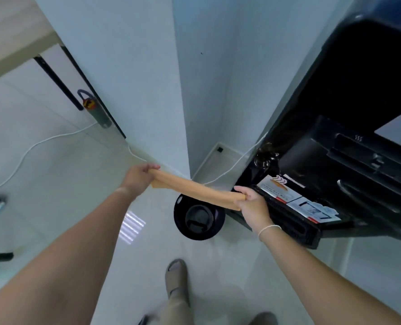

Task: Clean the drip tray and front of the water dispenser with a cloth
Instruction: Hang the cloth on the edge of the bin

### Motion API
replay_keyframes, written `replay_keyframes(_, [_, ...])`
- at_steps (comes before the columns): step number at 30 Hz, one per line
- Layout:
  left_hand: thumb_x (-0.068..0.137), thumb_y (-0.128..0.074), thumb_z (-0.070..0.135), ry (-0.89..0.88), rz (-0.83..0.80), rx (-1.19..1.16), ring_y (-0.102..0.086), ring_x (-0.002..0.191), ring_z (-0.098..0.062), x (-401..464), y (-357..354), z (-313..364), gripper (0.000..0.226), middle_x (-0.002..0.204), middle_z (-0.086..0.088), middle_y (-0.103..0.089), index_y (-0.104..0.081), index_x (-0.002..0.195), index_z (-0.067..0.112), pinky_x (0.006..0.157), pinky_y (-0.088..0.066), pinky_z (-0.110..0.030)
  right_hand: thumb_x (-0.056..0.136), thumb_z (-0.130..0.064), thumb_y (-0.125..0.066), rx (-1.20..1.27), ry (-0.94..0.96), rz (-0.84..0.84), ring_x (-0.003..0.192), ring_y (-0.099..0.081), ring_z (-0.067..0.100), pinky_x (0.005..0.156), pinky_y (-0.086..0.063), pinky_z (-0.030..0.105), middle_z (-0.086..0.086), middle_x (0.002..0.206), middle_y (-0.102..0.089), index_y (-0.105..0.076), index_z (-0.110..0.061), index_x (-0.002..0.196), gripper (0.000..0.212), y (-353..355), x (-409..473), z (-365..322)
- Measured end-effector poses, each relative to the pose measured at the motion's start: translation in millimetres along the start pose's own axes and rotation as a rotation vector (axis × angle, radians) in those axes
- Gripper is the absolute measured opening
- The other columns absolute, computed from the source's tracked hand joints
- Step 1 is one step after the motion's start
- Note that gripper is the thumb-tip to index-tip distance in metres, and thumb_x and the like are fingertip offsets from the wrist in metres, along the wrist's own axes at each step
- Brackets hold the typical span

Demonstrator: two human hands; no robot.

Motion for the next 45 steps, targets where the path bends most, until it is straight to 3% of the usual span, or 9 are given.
replay_keyframes(7, [0.086,-0.061,0.004,-0.140,0.013,0.395,-0.062,0.102,-0.031,-5.7,-56.3,-57.7,0.019,0.106,-0.017,-0.069,-0.071,0.102,0.002,0.085,-0.041,-0.025,0.080,-0.003,-0.050,-0.390,0.158,0.119,0.082,-0.056,0.020,0.068,-0.039,0.023,0.009,0.100,-0.069,-0.070,-0.013,0.095,0.027,7.2,24.2,83.6])
replay_keyframes(15, [0.088,-0.063,0.017,-0.262,-0.021,0.596,-0.062,0.099,-0.029,24.0,-88.6,-101.2,0.019,0.106,-0.015,-0.068,-0.073,0.100,0.007,0.088,-0.043,-0.031,0.089,-0.015,-0.052,-0.507,0.433,0.282,0.102,-0.050,0.023,0.075,-0.043,0.029,0.002,0.116,-0.055,-0.071,-0.012,0.095,0.020,-8.3,38.2,147.2])
replay_keyframes(18, [0.088,-0.063,0.018,-0.308,-0.022,0.490,-0.057,0.092,-0.021,20.1,-89.6,-108.0,0.015,0.102,-0.008,-0.062,-0.071,0.094,0.006,0.082,-0.041,-0.024,0.087,-0.014,-0.053,-0.342,0.375,0.305,0.105,-0.052,0.022,0.080,-0.042,0.027,0.002,0.119,-0.060,-0.071,-0.010,0.094,0.019,-4.5,38.1,164.4])
replay_keyframes(22, [0.091,-0.060,0.017,-0.346,-0.091,0.234,-0.052,0.075,-0.010,-3.4,-88.1,-107.4,0.012,0.085,-0.001,-0.061,-0.067,0.088,0.008,0.061,-0.040,-0.005,0.084,-0.013,-0.055,-0.027,0.290,0.343,0.084,-0.059,0.020,0.069,-0.041,0.025,0.005,0.092,-0.069,-0.070,-0.015,0.085,0.016,4.9,15.5,174.5])
replay_keyframes(25, [0.090,-0.060,0.013,-0.308,-0.128,0.021,-0.052,0.083,-0.018,-20.6,-83.9,-109.3,0.010,0.088,-0.006,-0.059,-0.064,0.088,0.005,0.079,-0.046,-0.028,0.084,-0.014,-0.057,0.087,0.231,0.349,0.083,-0.057,0.018,0.071,-0.040,0.025,0.004,0.090,-0.067,-0.068,-0.016,0.081,0.011,7.2,-8.0,183.9])
replay_keyframes(28, [0.091,-0.058,0.013,-0.275,-0.158,-0.112,-0.047,0.084,-0.020,-30.2,-90.6,-110.2,0.012,0.089,-0.009,-0.053,-0.058,0.080,0.008,0.076,-0.041,-0.036,0.085,-0.015,-0.056,0.207,0.211,0.367,0.082,-0.056,0.014,0.066,-0.040,0.023,-0.001,0.088,-0.065,-0.067,-0.017,0.081,0.012,13.2,-19.5,185.1])
replay_keyframes(34, [0.092,-0.055,0.015,-0.211,-0.206,-0.113,-0.046,0.071,-0.017,-22.1,-127.1,-139.8,0.016,0.076,-0.001,-0.051,-0.056,0.077,0.016,0.062,-0.040,-0.029,0.085,-0.014,-0.055,0.294,0.074,0.371,0.084,-0.056,0.021,0.083,-0.050,0.040,0.001,0.082,-0.061,-0.064,-0.018,0.077,0.013,1.9,-7.0,239.4])
replay_keyframes(39, [0.092,-0.057,0.018,-0.166,-0.266,-0.003,-0.046,0.065,-0.011,2.0,-167.3,-186.9,0.017,0.072,0.003,-0.052,-0.058,0.075,0.018,0.054,-0.037,-0.024,0.085,-0.012,-0.057,0.362,-0.081,0.358,0.085,-0.057,0.023,0.080,-0.051,0.040,-0.001,0.079,-0.061,-0.062,-0.023,0.071,0.018,-14.6,17.9,311.9])
replay_keyframes(45, [0.091,-0.058,0.018,-0.112,-0.294,0.126,-0.051,0.075,-0.007,48.3,-220.4,-230.3,0.020,0.079,0.008,-0.057,-0.061,0.072,0.024,0.064,-0.039,-0.019,0.087,-0.009,-0.057,0.409,-0.261,0.363,0.085,-0.058,0.026,0.075,-0.051,0.038,0.014,0.094,-0.063,-0.062,-0.020,0.073,0.019,-33.1,53.7,386.7])
Point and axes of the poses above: each hand's wrist, its own x-axis towards the middle knuckle, its own y-axis out of the back of the hand, z = x × y, the point moved 6 cm from there along x, towards the middle knuckle
